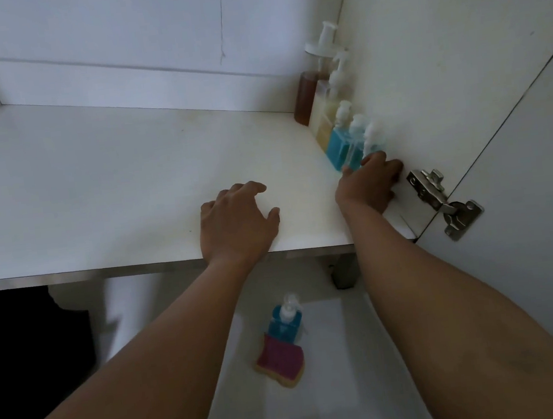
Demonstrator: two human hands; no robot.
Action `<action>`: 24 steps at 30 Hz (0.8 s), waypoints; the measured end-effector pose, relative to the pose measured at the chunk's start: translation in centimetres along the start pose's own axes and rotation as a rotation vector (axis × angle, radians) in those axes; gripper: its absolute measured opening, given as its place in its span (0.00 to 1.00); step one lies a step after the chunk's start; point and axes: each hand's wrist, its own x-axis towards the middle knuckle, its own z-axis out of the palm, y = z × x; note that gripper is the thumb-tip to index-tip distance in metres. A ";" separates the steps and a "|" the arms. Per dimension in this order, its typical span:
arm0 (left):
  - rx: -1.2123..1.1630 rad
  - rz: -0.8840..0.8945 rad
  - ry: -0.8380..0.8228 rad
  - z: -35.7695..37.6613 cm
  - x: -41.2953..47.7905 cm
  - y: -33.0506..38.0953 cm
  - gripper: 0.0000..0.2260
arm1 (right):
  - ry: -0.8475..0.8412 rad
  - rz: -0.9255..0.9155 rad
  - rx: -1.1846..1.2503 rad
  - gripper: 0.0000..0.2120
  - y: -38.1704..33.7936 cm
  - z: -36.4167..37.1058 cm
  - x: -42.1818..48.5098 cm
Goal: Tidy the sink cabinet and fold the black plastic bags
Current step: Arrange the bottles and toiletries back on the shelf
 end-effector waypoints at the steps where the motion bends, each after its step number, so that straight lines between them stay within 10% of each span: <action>1: 0.001 0.004 0.001 0.0 0.0 0.0 0.20 | 0.000 0.007 -0.043 0.17 -0.1 0.1 0.2; 14: -0.026 -0.031 -0.025 -0.7 -0.2 0.4 0.19 | -0.106 0.020 0.115 0.21 0.4 -1.1 -0.5; 24: -0.003 0.079 -0.029 -1.0 -4.3 0.7 0.12 | -0.262 -0.296 0.113 0.05 3.4 -6.2 -7.9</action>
